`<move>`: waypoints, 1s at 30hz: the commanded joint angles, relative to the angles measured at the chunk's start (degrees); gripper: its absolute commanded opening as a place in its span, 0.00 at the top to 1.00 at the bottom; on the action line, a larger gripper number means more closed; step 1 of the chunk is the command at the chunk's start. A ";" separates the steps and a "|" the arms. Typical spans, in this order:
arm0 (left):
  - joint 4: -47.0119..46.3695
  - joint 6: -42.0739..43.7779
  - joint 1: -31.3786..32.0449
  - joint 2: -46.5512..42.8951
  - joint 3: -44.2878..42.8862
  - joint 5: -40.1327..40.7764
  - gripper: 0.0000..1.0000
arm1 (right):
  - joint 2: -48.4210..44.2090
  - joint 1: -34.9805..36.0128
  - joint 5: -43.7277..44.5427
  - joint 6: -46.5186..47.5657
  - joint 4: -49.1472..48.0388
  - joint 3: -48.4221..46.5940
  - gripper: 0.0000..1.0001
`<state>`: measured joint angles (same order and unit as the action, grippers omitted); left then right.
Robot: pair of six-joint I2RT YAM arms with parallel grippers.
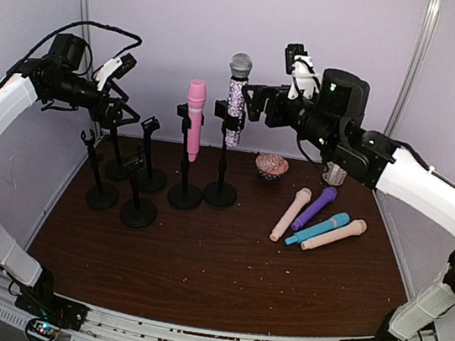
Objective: Remove the microphone from the stand
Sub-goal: Pick up the microphone stand with the microphone from the center of the board.
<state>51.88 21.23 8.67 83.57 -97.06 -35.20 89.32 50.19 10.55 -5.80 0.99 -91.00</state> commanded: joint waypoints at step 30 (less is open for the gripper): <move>4.99 1.79 -0.39 -0.58 0.47 -5.60 0.02 | 18.78 4.80 -2.22 1.71 5.95 -17.98 0.13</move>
<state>56.16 21.52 8.67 83.57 -96.09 -40.95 103.09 54.96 10.44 -3.22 4.56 -102.48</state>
